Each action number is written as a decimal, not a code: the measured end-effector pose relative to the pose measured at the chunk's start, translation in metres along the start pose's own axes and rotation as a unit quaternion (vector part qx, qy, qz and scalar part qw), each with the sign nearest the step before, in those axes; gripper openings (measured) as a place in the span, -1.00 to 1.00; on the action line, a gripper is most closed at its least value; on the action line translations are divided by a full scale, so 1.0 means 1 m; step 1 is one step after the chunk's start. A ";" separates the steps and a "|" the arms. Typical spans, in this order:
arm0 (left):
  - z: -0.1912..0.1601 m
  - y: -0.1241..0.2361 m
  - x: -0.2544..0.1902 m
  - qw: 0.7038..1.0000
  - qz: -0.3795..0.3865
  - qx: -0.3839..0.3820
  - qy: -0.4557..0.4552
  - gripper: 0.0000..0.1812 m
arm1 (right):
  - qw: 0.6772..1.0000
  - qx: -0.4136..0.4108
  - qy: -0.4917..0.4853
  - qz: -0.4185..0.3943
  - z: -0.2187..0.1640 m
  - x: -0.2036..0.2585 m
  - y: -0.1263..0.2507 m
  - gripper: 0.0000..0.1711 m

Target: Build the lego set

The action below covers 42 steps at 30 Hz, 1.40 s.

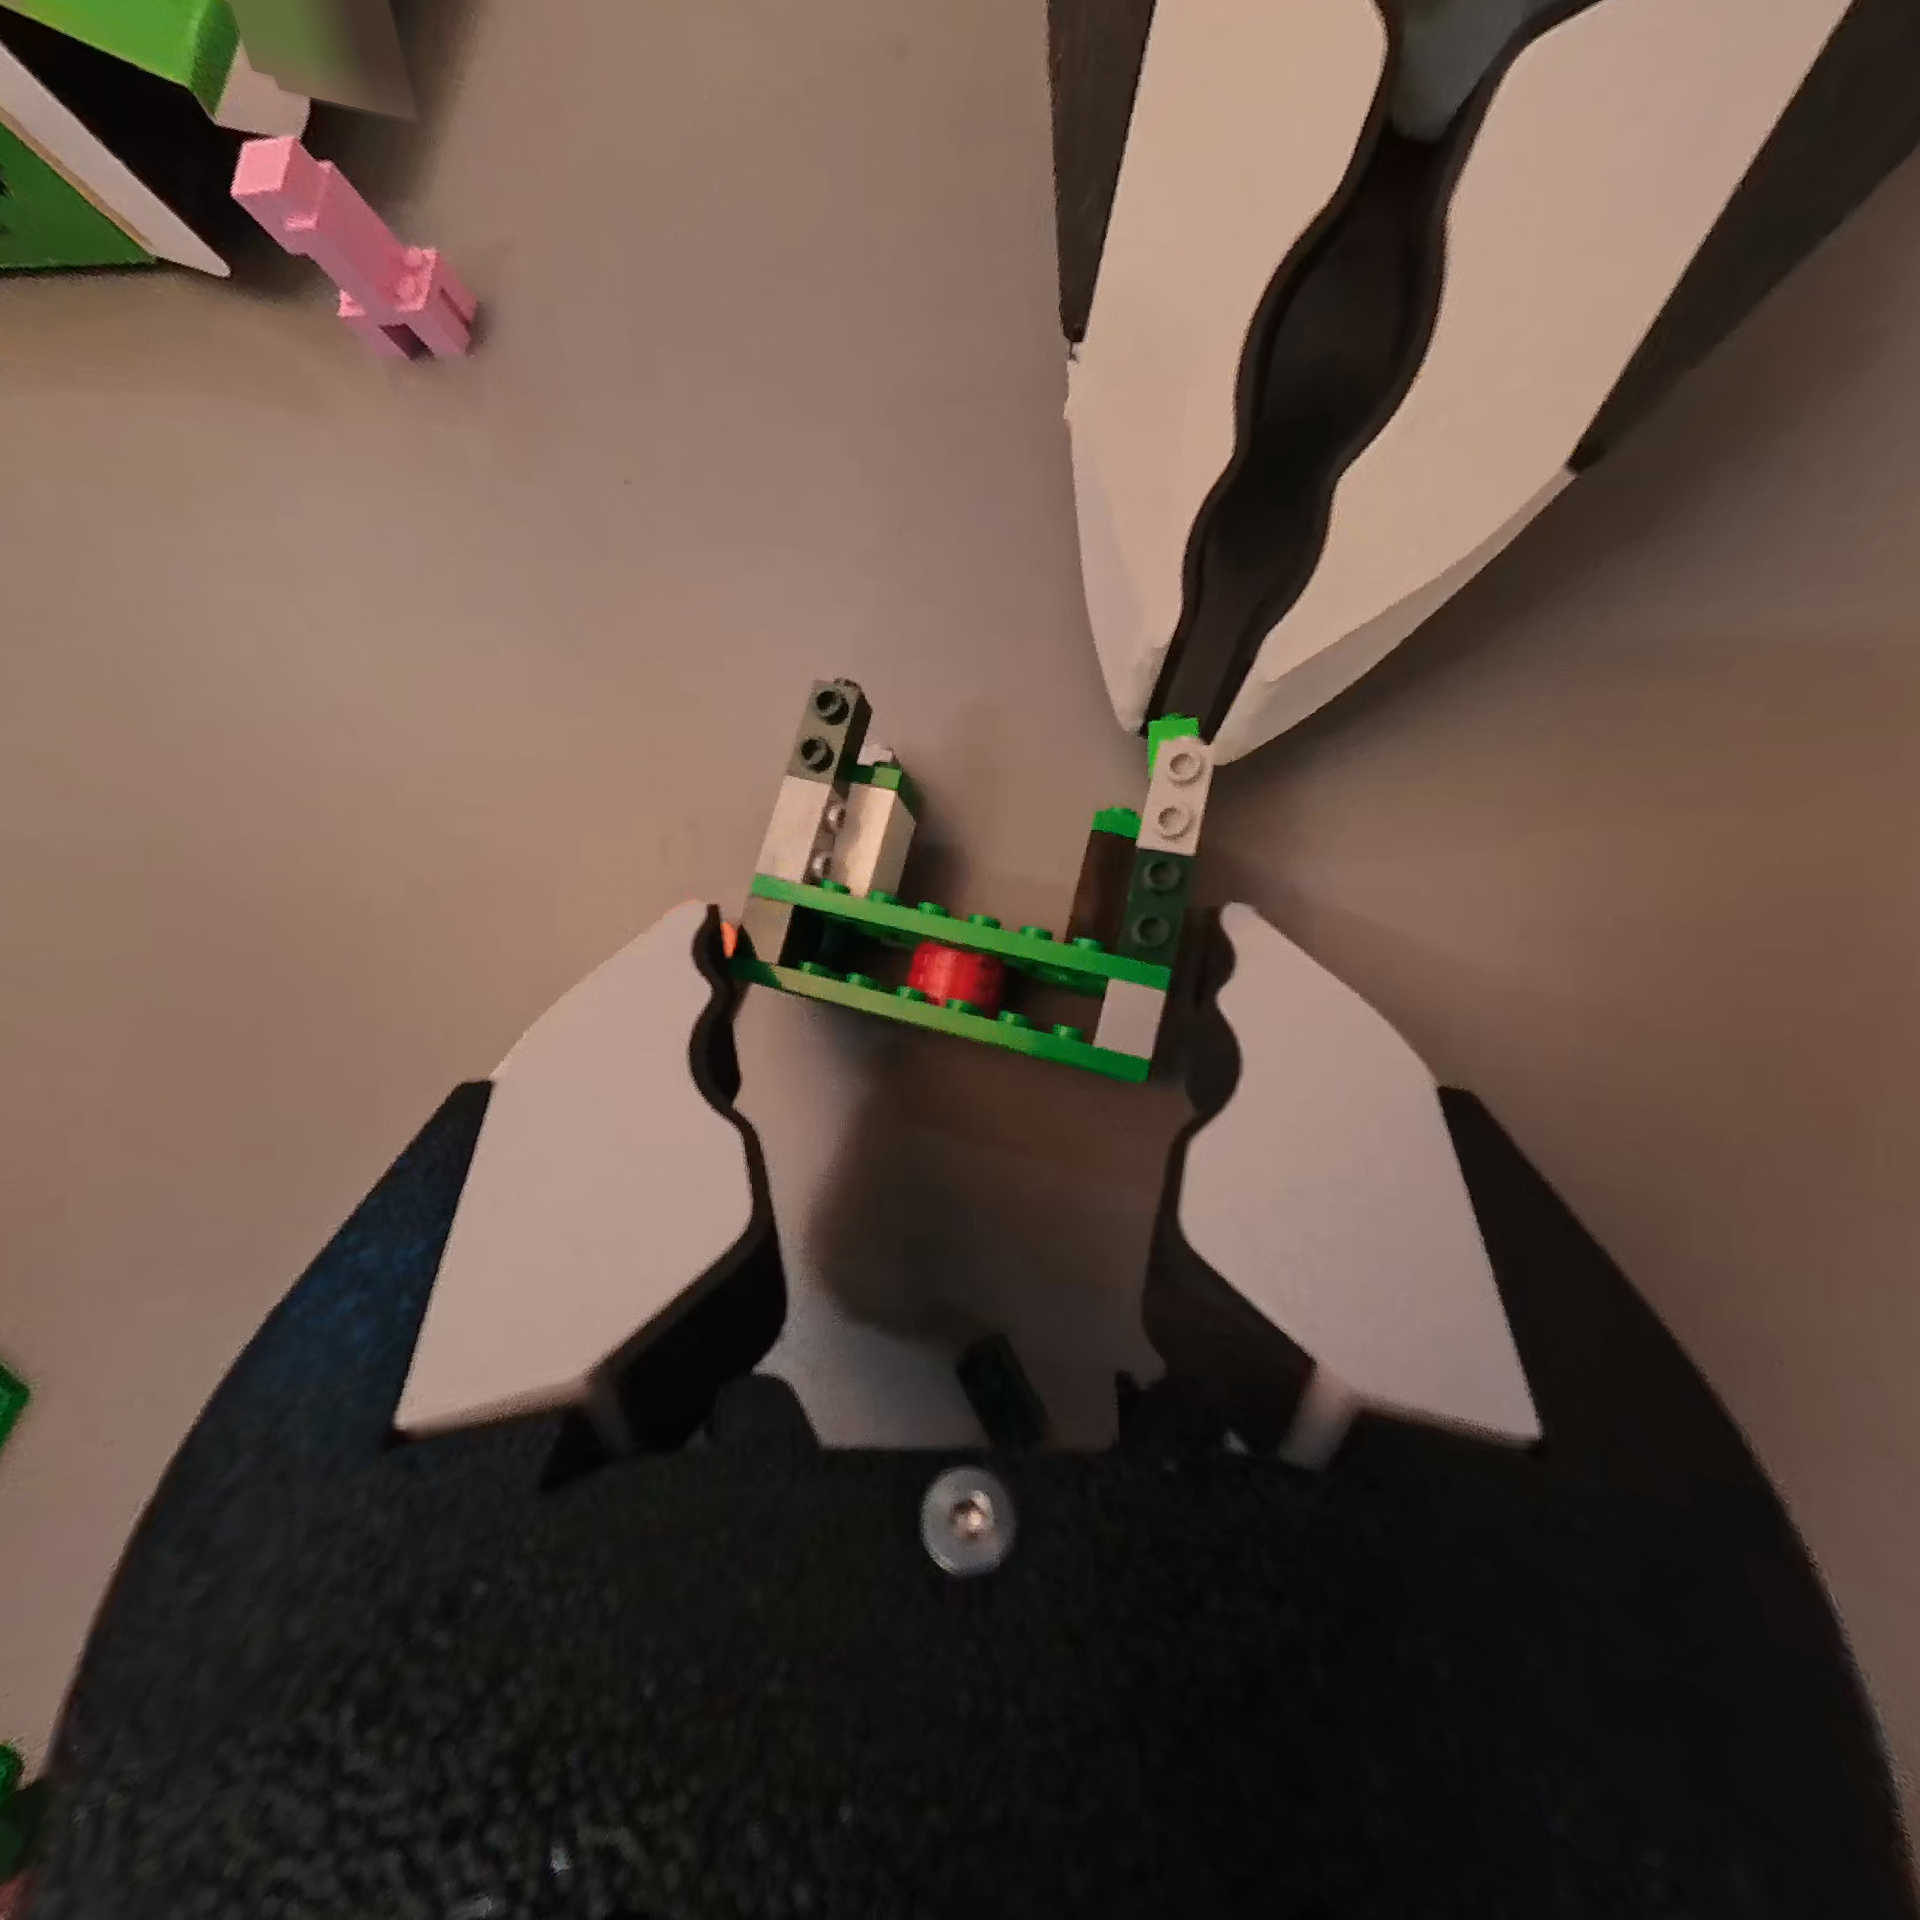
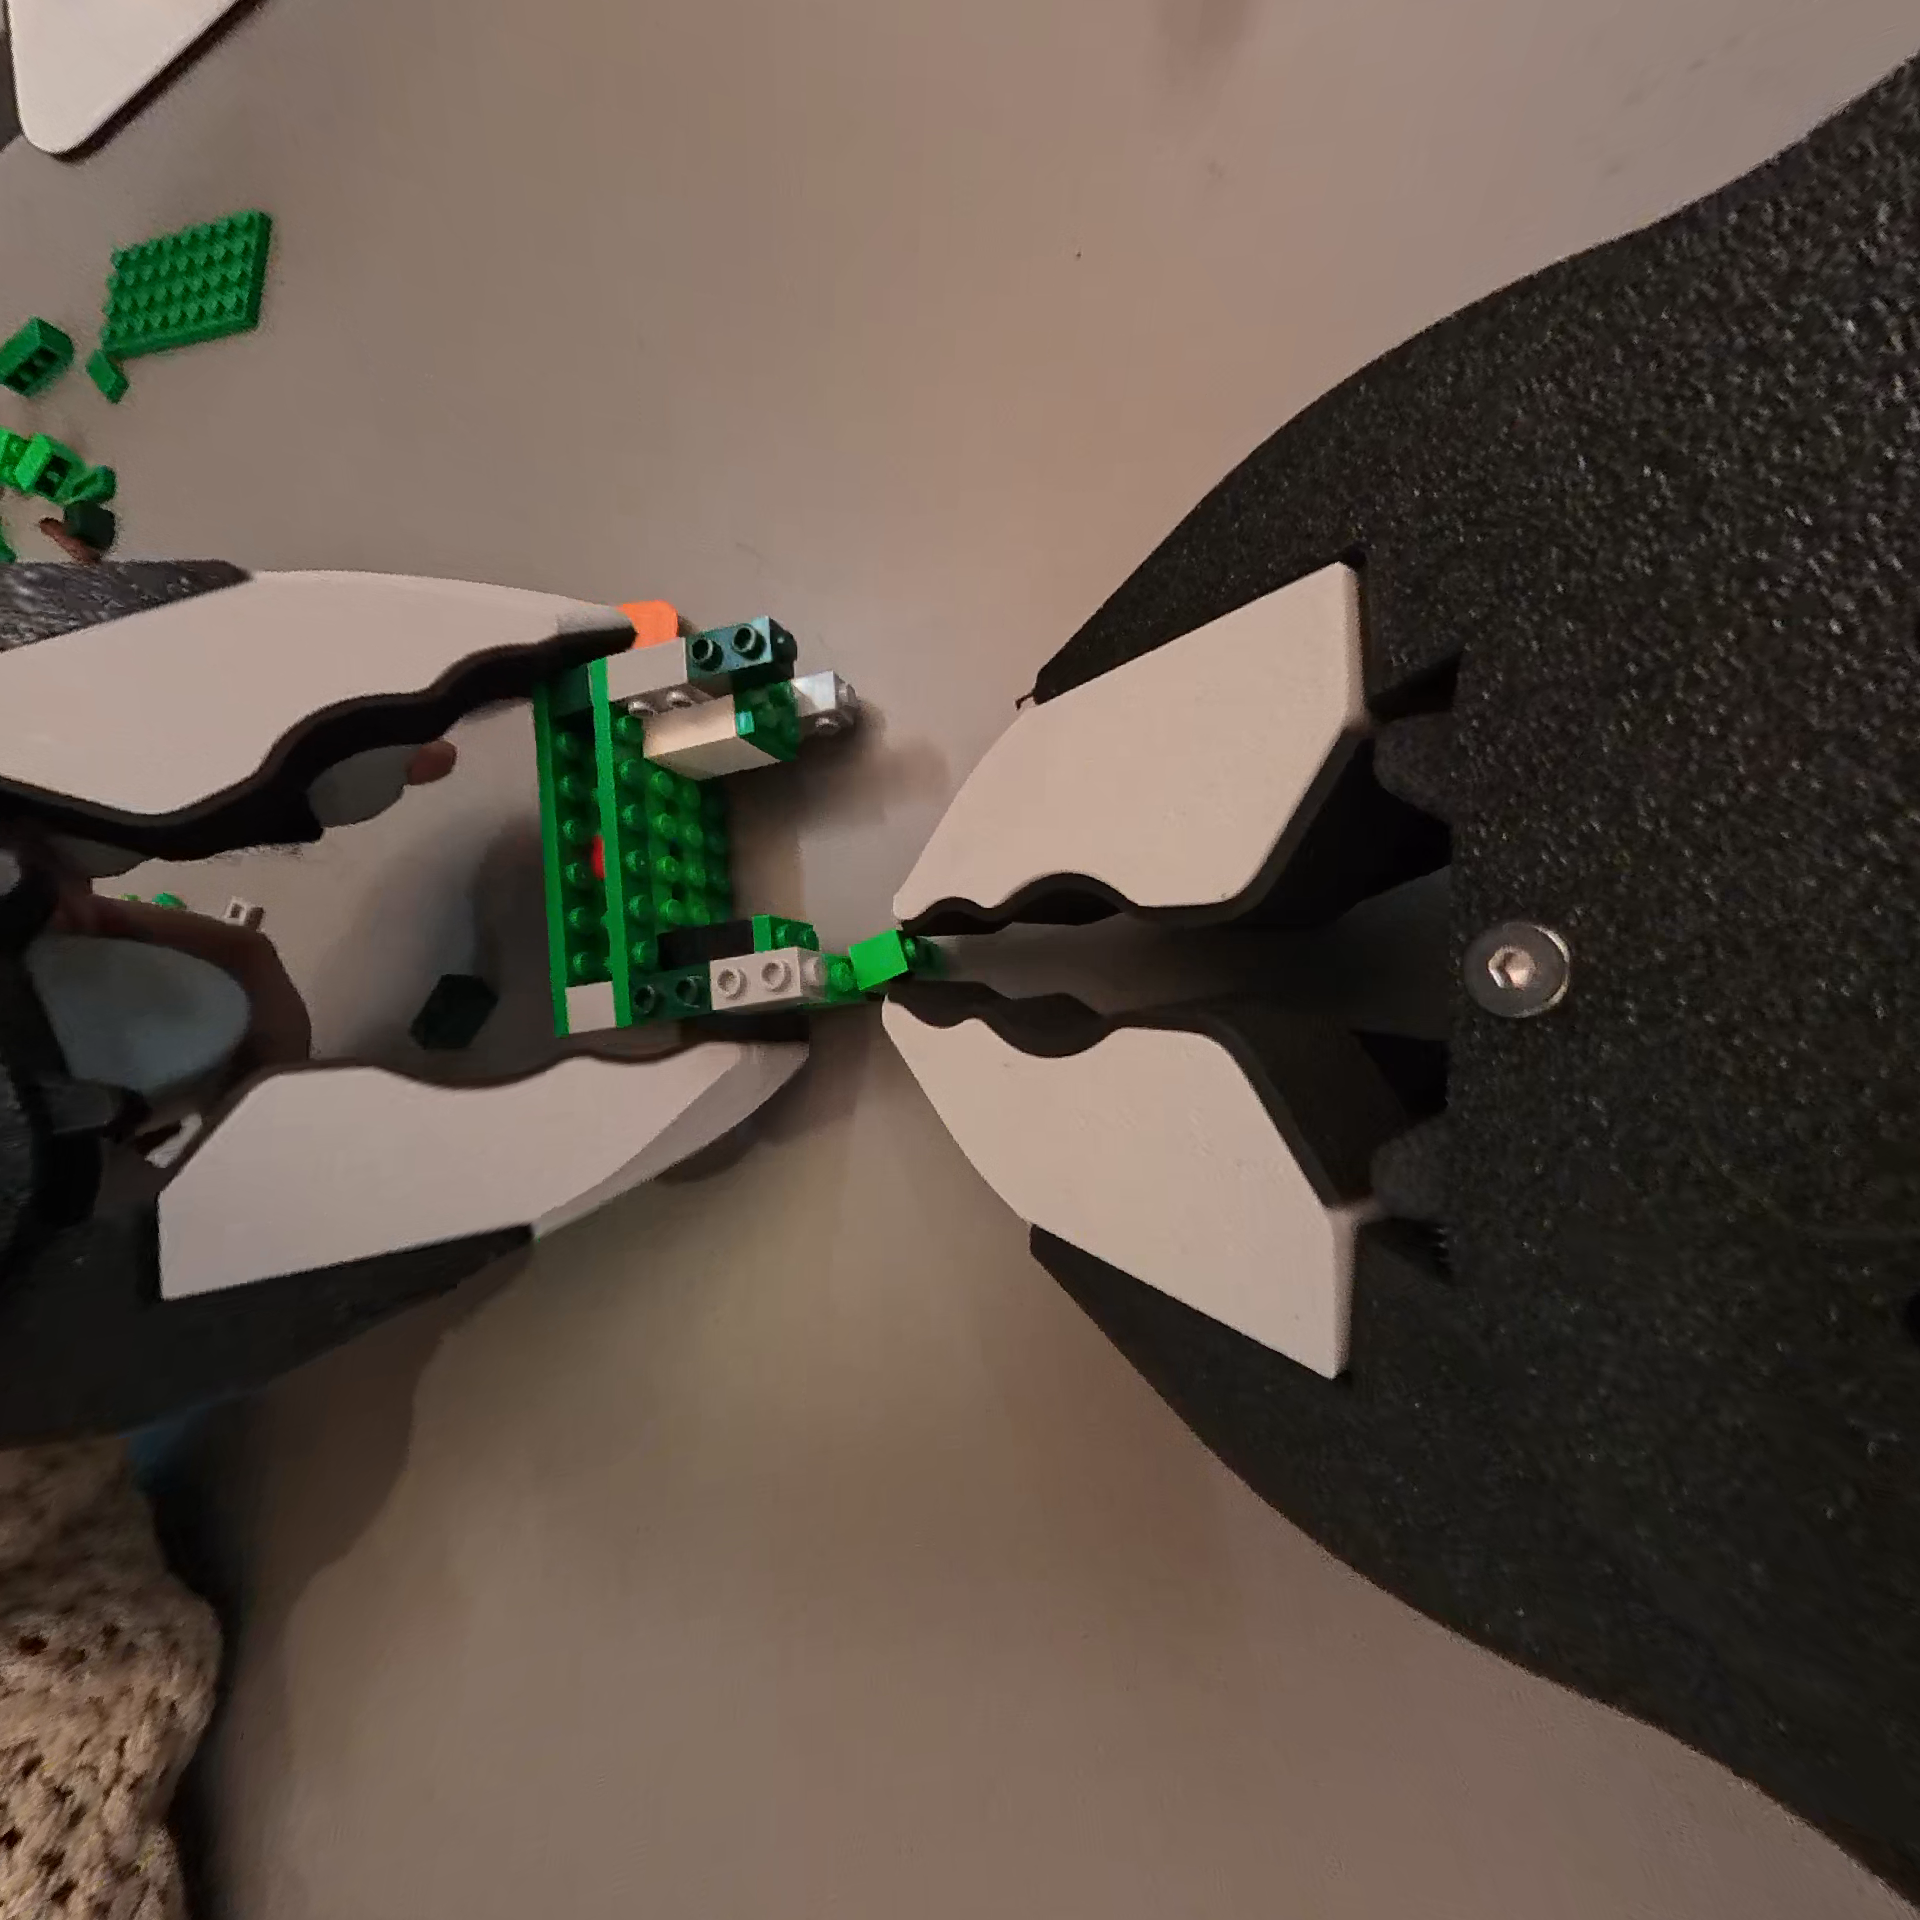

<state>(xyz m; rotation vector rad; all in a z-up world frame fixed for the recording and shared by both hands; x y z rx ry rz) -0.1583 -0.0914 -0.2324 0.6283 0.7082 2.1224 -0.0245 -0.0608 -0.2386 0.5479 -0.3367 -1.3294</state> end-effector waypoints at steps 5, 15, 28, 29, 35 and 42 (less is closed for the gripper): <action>-0.002 0.012 -0.007 0.999 0.036 -0.001 0.014 0.11 | 1.000 -0.001 -0.006 0.007 -0.001 0.000 0.001 -0.91; -0.013 0.047 -0.041 0.992 0.123 -0.030 0.024 -0.49 | 0.999 -0.011 0.029 0.037 -0.004 0.000 0.007 -0.83; -0.007 0.042 -0.057 0.983 0.158 -0.047 -0.085 -0.40 | 0.994 -0.005 0.072 0.081 -0.003 -0.003 0.002 -0.90; -0.002 0.042 -0.059 0.981 0.153 -0.061 -0.105 -0.48 | 0.994 -0.004 0.070 0.082 -0.003 -0.004 0.002 -0.90; 0.025 0.030 -0.060 0.978 0.129 -0.080 -0.144 -0.60 | 0.996 -0.007 0.074 0.057 -0.003 -0.004 0.003 -0.91; 0.018 0.013 -0.065 0.973 0.143 -0.015 -0.182 -0.62 | 0.997 -0.020 0.067 0.038 -0.002 -0.006 0.006 -0.91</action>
Point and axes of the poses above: each gripper's, where its closed fingertips meet, y back along the fingers, z out of its top, x = y × z across the jaws, the point moved 8 cm from there along y, back along the fingers, and after that the axes turned 5 degrees about -x, right-handed, at the moved point
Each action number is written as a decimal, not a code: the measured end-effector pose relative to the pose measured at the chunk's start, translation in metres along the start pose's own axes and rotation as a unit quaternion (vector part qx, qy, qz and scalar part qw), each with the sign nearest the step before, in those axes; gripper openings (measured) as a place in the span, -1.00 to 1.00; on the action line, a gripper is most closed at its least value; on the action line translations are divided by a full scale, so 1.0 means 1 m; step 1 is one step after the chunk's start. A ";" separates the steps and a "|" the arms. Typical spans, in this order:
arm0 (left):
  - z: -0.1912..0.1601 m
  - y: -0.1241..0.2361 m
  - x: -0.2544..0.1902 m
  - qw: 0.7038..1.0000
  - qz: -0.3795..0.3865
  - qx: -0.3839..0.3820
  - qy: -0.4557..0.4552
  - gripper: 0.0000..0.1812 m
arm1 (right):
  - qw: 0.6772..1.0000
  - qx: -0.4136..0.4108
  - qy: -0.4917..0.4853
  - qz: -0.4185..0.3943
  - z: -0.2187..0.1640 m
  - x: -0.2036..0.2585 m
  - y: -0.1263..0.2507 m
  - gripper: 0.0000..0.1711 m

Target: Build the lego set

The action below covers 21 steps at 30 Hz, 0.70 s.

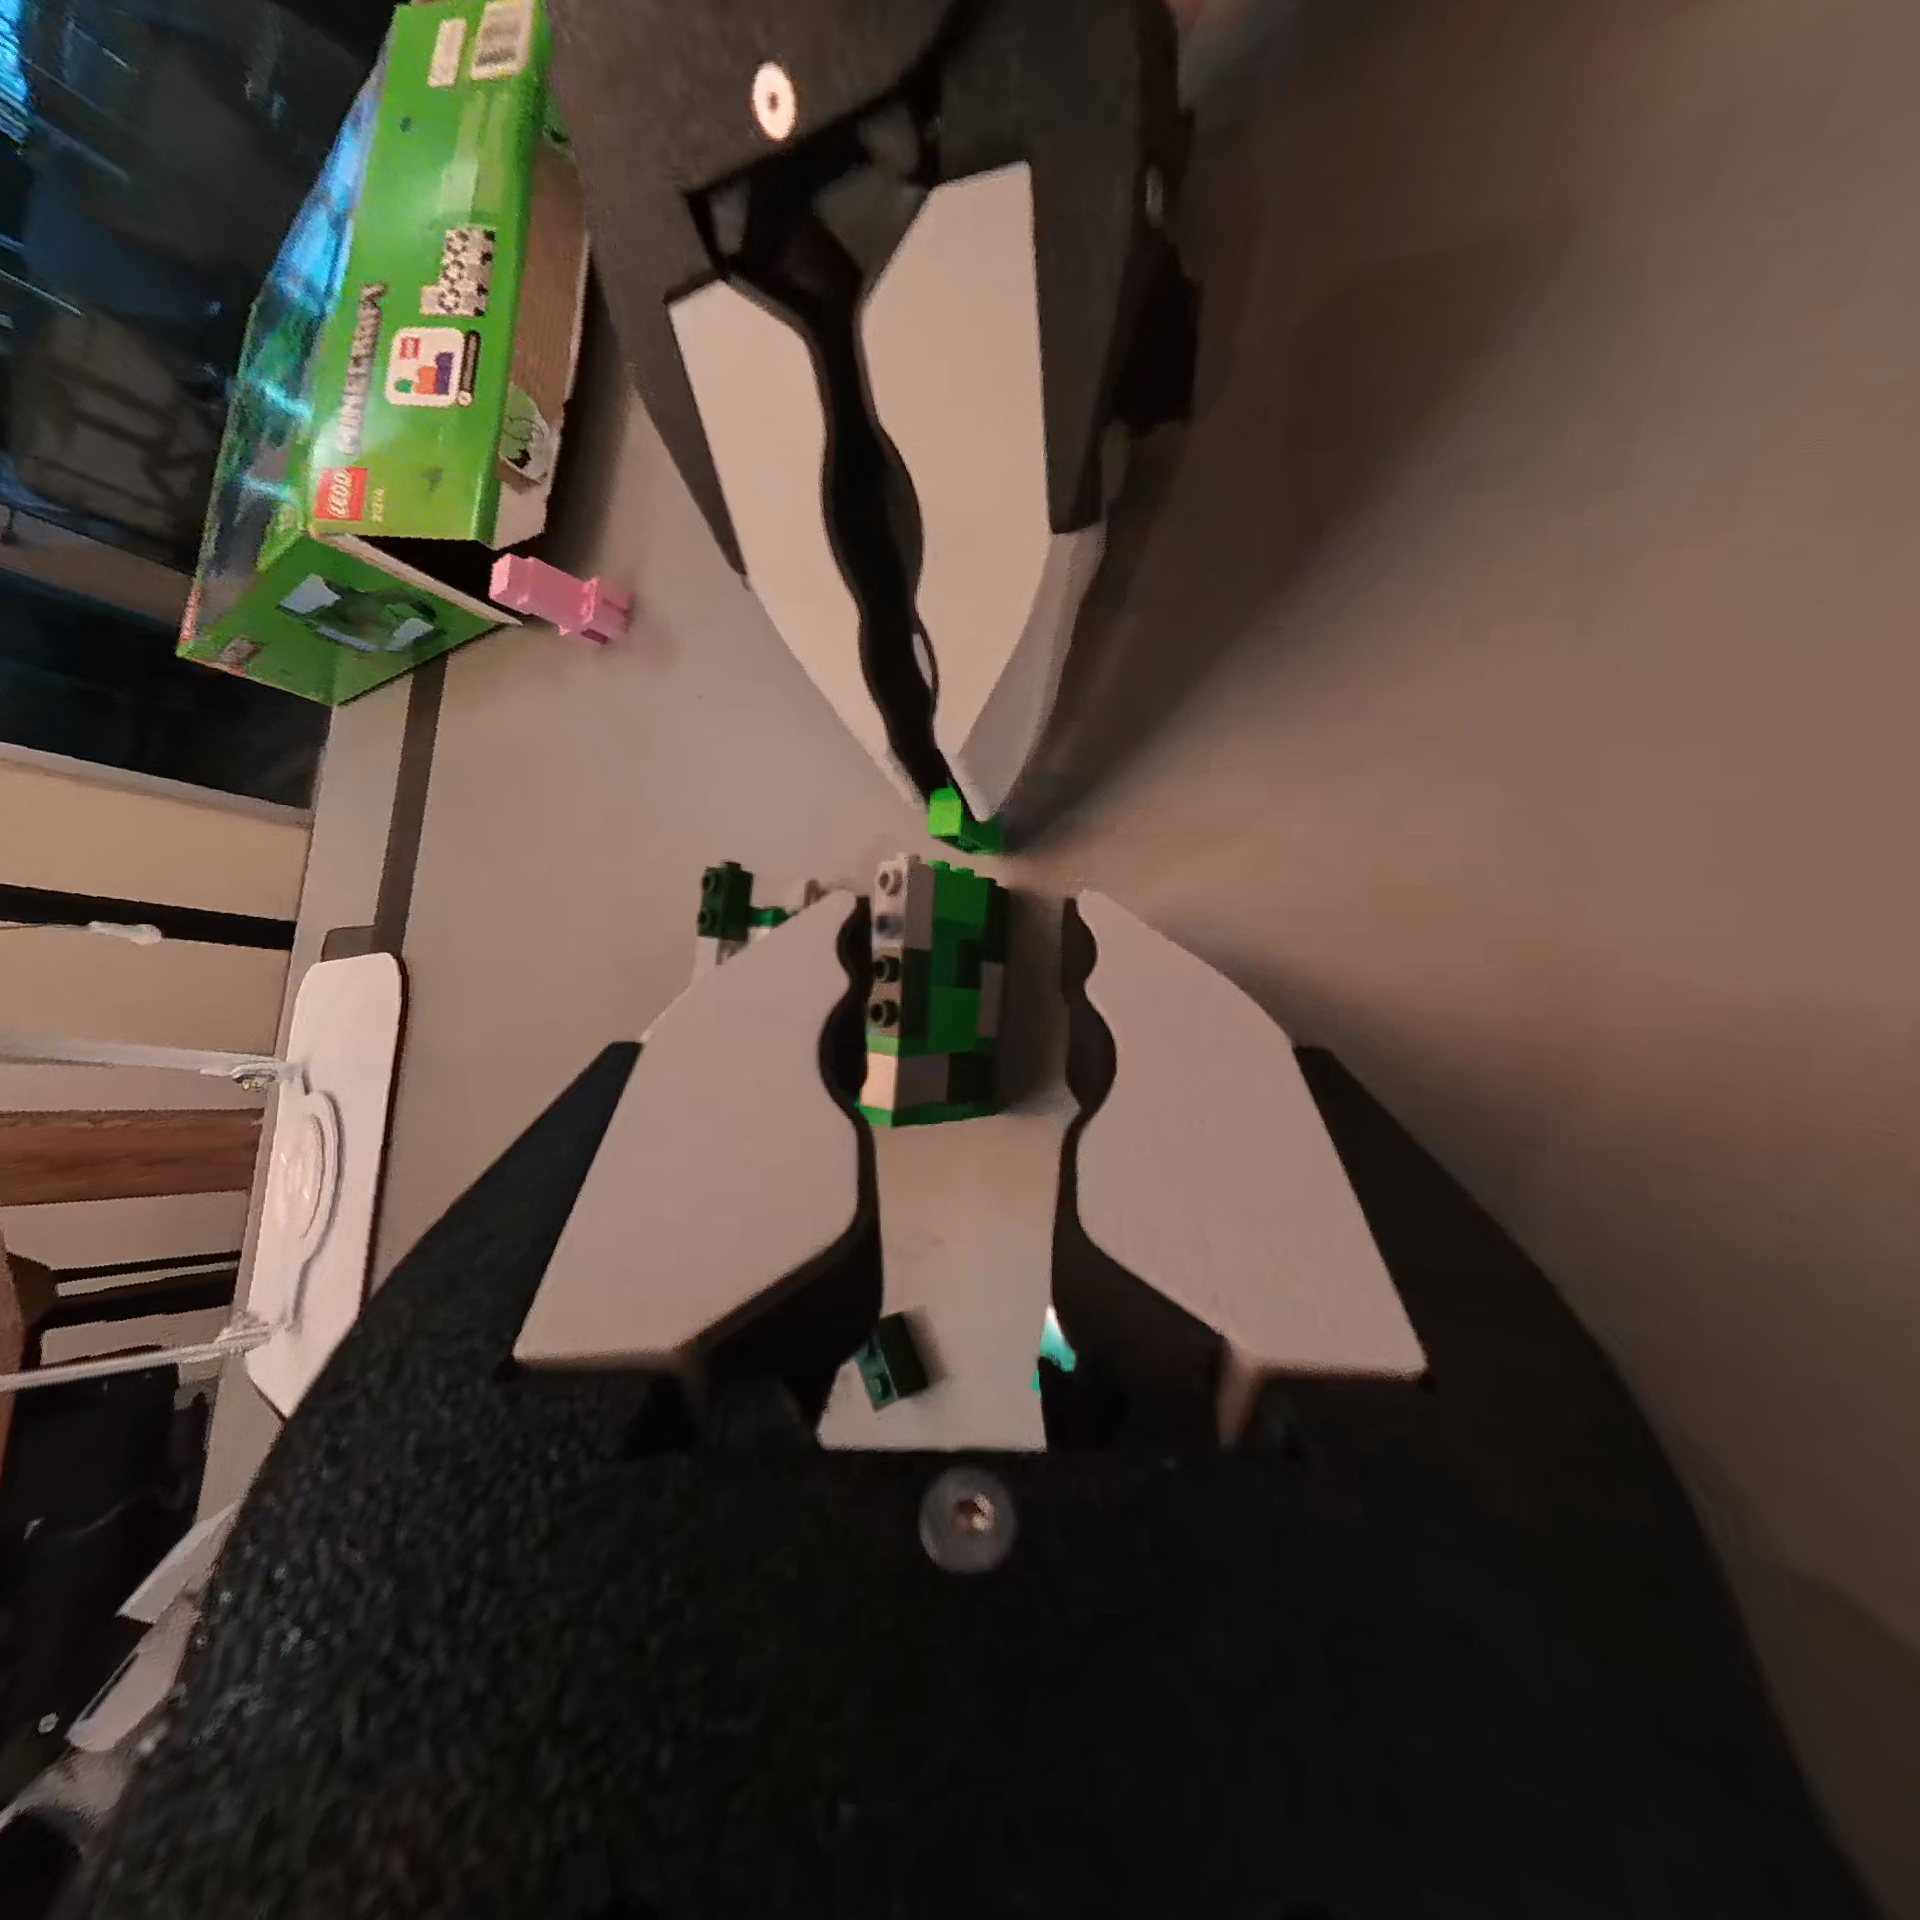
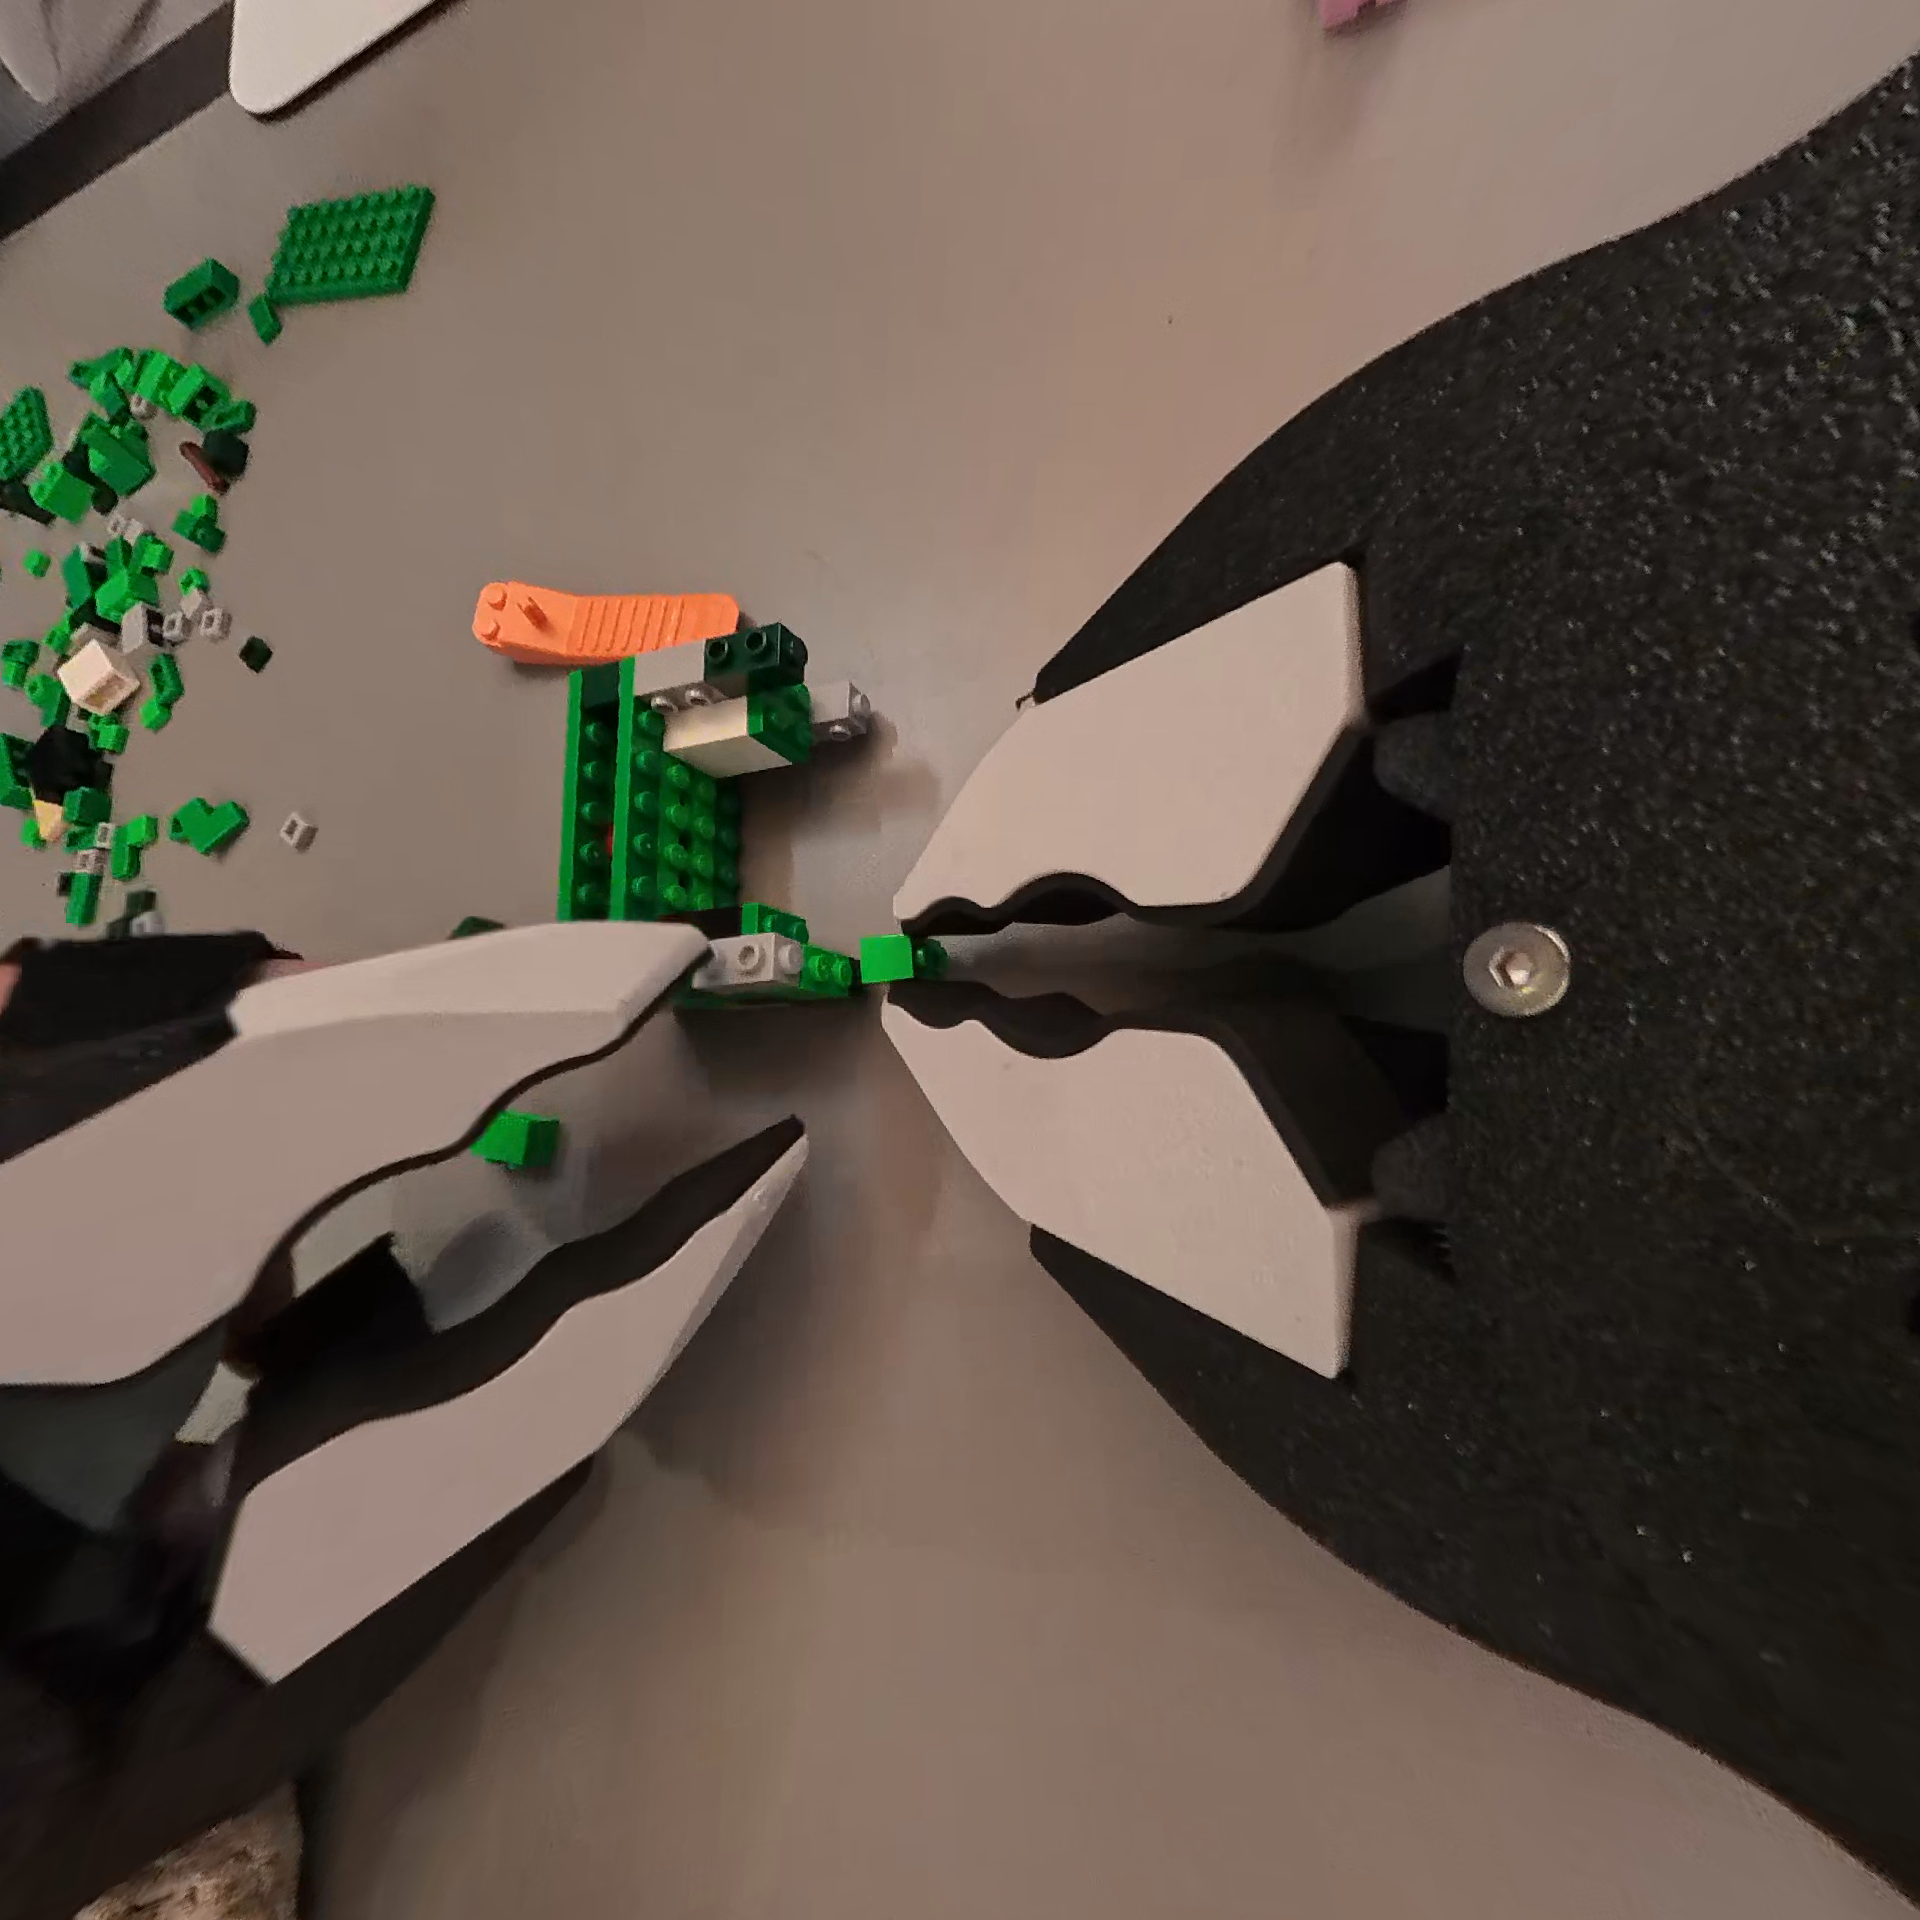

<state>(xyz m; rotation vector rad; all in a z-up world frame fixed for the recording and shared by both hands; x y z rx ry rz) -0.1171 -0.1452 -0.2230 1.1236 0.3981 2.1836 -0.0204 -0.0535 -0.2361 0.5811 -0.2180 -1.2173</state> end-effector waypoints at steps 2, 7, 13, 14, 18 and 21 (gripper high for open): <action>-0.002 -0.001 -0.001 1.000 0.001 0.004 -0.001 -0.62 | 1.000 0.002 -0.006 -0.002 0.000 -0.001 0.000 -0.91; -0.004 -0.001 -0.001 1.000 0.001 -0.003 0.008 -0.62 | 1.000 0.017 -0.008 0.003 0.002 0.001 -0.007 -0.91; -0.006 0.000 -0.001 1.000 0.002 -0.013 0.025 -0.62 | 1.000 0.016 -0.011 0.000 0.003 0.001 -0.007 -0.91; -0.006 -0.001 -0.001 1.000 0.003 -0.013 0.024 -0.62 | 1.000 0.014 -0.011 0.000 0.003 0.001 -0.007 -0.91; -0.005 -0.002 -0.002 1.000 0.008 -0.012 0.021 -0.62 | 1.000 0.006 -0.015 0.003 0.004 0.001 -0.005 -0.91; -0.005 -0.002 -0.002 1.000 0.010 -0.011 0.027 -0.62 | 1.000 0.008 -0.020 0.006 0.004 0.002 -0.006 -0.91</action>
Point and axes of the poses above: each gripper's, where its closed fingertips meet, y back along the fingers, z out of its top, x = y × z across the jaws, the point moved 8 cm from there along y, back along the fingers, and after that the axes turned 5 degrees about -x, right-handed, at the moved point
